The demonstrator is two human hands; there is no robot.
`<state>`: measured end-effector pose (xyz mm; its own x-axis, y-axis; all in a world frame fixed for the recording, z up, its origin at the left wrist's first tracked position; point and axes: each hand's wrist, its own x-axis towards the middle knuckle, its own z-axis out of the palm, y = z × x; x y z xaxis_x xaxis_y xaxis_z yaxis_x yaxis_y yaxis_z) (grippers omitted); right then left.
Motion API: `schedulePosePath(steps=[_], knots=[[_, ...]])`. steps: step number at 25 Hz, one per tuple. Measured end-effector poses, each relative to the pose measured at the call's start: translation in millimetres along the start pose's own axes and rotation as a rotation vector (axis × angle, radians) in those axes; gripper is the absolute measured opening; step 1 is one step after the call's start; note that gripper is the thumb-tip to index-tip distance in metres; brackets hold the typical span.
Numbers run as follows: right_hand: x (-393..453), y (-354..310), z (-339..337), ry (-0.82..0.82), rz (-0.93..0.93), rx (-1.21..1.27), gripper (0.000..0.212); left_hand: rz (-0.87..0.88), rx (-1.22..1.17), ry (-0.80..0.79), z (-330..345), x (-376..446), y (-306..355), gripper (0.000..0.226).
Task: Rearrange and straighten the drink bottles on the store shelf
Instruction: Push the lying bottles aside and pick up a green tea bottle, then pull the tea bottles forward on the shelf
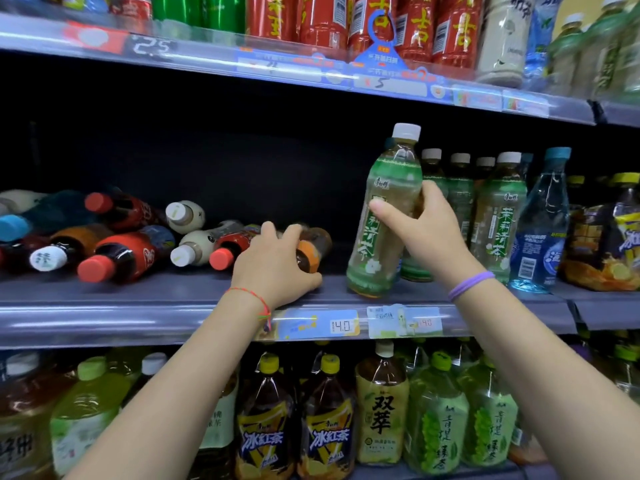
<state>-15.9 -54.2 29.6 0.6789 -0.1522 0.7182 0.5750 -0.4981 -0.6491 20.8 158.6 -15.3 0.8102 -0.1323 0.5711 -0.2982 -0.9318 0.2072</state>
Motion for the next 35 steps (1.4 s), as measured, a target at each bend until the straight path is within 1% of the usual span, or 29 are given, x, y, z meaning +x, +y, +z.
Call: schedulePosePath(steps=[1, 2, 4, 7, 9, 12, 14, 15, 17, 18, 19, 21, 22, 23, 24, 26, 27, 28, 29, 30, 31, 32, 33, 34, 35], knots=[[-0.5, 2.7, -0.5, 0.033, 0.008, -0.034, 0.042, -0.051, 0.028, -0.045, -0.4, 1.1, 0.4, 0.071], [-1.0, 6.2, -0.6, 0.065, 0.020, -0.075, 0.045, -0.068, 0.042, -0.057, 0.5, 2.1, 0.8, 0.068], [0.3, 13.0, -3.5, 0.107, 0.057, -0.196, 0.052, -0.051, 0.043, -0.026, 1.0, 1.2, 3.3, 0.062], [8.6, 19.3, -13.8, 0.104, 0.104, -0.406, 0.059, -0.012, 0.018, 0.081, 2.4, -3.0, 4.1, 0.064], [13.7, 24.5, -19.8, 0.080, 0.117, -0.440, 0.065, 0.000, -0.031, 0.177, 3.9, -3.9, 7.8, 0.061], [12.6, 24.7, -19.3, 0.042, 0.091, -0.505, 0.077, 0.010, -0.183, 0.323, 4.2, -3.3, 21.6, 0.045], [8.0, 25.1, -15.0, 0.019, 0.058, -0.500, 0.084, 0.011, -0.280, 0.422, -0.2, -1.3, 30.4, 0.036], [6.7, 27.9, -13.0, 0.012, 0.038, -0.492, 0.081, 0.025, -0.321, 0.482, -4.4, 0.4, 33.8, 0.032], [5.1, 35.8, -7.5, -0.001, -0.010, -0.526, 0.058, 0.087, -0.386, 0.602, -15.5, 6.3, 37.1, 0.029], [4.3, 38.9, -5.5, -0.033, -0.013, -0.574, 0.048, 0.121, -0.394, 0.649, -22.9, 10.6, 40.1, 0.030], [3.2, 40.2, -3.2, -0.071, -0.010, -0.624, 0.043, 0.148, -0.391, 0.683, -31.1, 15.0, 43.0, 0.033], [3.4, 44.1, -1.3, -0.134, -0.054, -0.727, 0.031, 0.192, -0.437, 0.692, -46.1, 24.7, 54.9, 0.036], [4.1, 45.0, -2.9, -0.167, -0.102, -0.725, 0.022, 0.199, -0.504, 0.664, -52.5, 29.0, 63.6, 0.032], [4.3, 45.5, -5.0, -0.221, -0.144, -0.642, 0.015, 0.187, -0.588, 0.625, -57.5, 33.1, 73.0, 0.028], [4.3, 44.3, -7.6, -0.310, -0.145, -0.478, 0.019, 0.161, -0.674, 0.593, -60.6, 37.1, 81.8, 0.026], [-1.0, 35.1, -11.7, -0.599, -0.007, -0.014, 0.042, 0.083, -0.818, 0.547, -60.5, 47.9, 96.0, 0.025], [-4.1, 32.9, -11.0, -0.677, 0.060, 0.132, 0.052, 0.030, -0.887, 0.515, -57.9, 52.9, 102.9, 0.025], [-5.7, 33.5, -9.6, -0.663, 0.085, 0.172, 0.058, -0.020, -0.963, 0.465, -52.9, 59.0, 109.1, 0.027], [-7.0, 35.4, -7.5, -0.582, 0.084, 0.162, 0.061, -0.055, -1.050, 0.396, -46.9, 65.1, 112.4, 0.029], [-6.4, 39.9, -5.9, -0.464, 0.075, 0.139, 0.060, -0.075, -1.137, 0.318, -40.8, 68.3, 116.6, 0.031], [-6.2, 43.1, -6.5, -0.344, 0.071, 0.110, 0.057, -0.093, -1.168, 0.245, -32.8, 69.4, 118.4, 0.035], [-5.5, 47.6, -8.2, -0.239, 0.068, 0.079, 0.056, -0.102, -1.100, 0.206, -23.5, 70.2, 116.1, 0.038], [-5.3, 53.0, -10.2, -0.148, 0.052, 0.034, 0.056, -0.102, -0.928, 0.215, -13.6, 71.0, 108.6, 0.038], [-4.5, 59.0, -12.5, -0.061, 0.024, -0.036, 0.058, -0.104, -0.685, 0.249, -4.1, 72.1, 96.2, 0.033], [-4.0, 64.7, -14.2, 0.024, -0.010, -0.128, 0.065, -0.147, -0.382, 0.269, 2.9, 71.7, 80.5, 0.029]])
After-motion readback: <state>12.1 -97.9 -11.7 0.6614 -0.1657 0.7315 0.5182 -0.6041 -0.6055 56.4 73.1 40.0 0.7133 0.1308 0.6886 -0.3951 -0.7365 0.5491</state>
